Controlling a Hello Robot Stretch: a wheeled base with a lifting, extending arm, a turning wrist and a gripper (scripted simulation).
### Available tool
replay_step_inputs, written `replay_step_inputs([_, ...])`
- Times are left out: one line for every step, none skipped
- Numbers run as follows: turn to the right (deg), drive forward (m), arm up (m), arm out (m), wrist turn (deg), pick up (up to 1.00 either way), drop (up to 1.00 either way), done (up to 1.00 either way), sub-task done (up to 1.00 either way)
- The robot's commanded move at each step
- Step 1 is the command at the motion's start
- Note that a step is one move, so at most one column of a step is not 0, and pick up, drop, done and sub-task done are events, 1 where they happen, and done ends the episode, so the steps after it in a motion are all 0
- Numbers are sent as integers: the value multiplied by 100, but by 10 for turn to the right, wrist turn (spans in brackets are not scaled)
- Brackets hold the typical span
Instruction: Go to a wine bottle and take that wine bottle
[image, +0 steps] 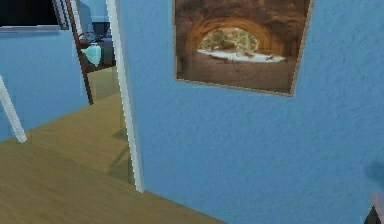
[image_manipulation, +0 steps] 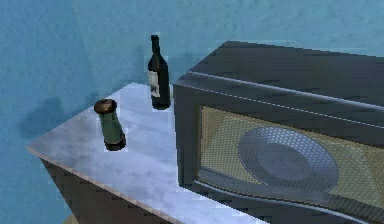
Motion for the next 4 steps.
replay_step_inputs([0, 0, 50, 0, 0, 0, 0, 0, 0])
replay_step_inputs([0, 0, 38, 0, 0, 0, 0, 0, 0])
replay_step_inputs([0, 0, 0, 50, 0, 0, 0, 0, 0])
replay_step_inputs([0, 0, 0, 0, 450, 0, 0, 0, 0])
